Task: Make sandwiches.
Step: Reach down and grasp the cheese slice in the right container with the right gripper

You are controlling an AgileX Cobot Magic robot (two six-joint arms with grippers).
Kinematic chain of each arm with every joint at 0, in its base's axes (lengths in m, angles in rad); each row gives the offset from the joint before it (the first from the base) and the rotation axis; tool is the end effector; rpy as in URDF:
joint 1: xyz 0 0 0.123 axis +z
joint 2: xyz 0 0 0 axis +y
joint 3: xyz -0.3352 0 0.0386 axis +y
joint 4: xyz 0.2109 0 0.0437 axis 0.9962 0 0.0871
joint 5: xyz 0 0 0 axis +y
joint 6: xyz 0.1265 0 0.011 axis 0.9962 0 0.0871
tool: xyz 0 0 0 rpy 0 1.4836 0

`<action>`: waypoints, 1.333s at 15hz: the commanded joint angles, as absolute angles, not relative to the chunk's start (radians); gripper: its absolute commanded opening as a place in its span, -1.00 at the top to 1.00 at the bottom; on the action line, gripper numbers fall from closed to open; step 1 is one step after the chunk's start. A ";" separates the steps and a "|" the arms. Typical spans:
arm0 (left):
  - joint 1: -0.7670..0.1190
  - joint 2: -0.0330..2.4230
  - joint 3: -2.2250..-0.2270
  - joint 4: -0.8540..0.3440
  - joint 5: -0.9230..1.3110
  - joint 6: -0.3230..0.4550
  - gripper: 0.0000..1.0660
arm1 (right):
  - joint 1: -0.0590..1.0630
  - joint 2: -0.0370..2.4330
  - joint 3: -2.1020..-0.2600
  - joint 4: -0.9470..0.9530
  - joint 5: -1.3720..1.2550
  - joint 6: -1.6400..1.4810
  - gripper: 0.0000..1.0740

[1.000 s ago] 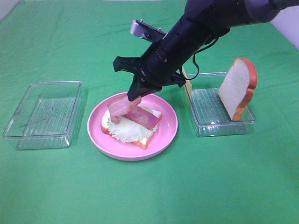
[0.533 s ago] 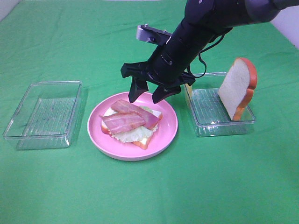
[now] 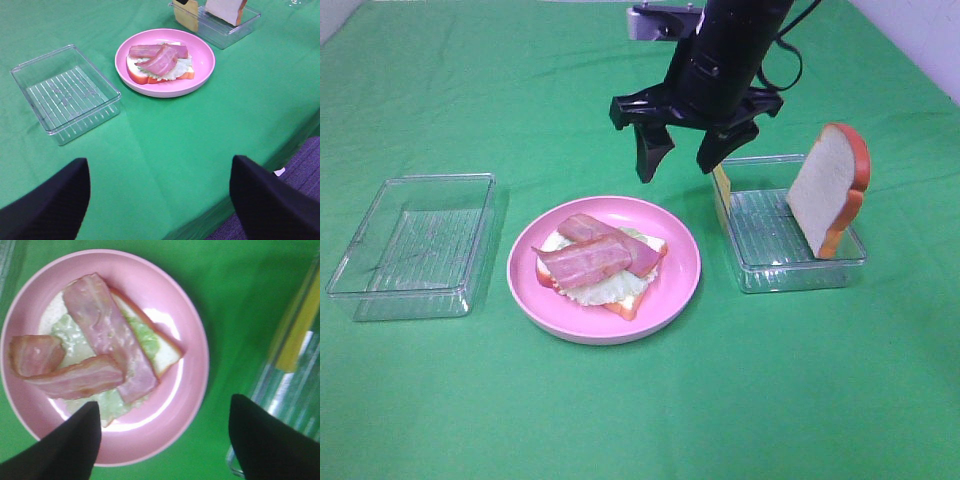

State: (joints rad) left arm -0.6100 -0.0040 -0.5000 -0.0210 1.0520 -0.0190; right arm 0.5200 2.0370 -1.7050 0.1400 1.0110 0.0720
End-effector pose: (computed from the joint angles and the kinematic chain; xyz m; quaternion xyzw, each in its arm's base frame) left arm -0.0489 0.0314 0.2439 0.2479 0.8129 -0.1730 0.4978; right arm 0.3729 0.2308 0.2579 -0.1921 0.9667 0.1072 0.1309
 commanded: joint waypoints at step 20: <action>-0.612 -0.025 -0.498 -0.024 1.042 -0.017 -0.38 | 0.401 2.242 -1.840 0.016 1.004 0.075 0.58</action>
State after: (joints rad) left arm -0.6100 -0.0040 -0.5000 -0.0210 1.0520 -0.0190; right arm 0.4030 2.2360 -1.8360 0.0240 1.0060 0.0850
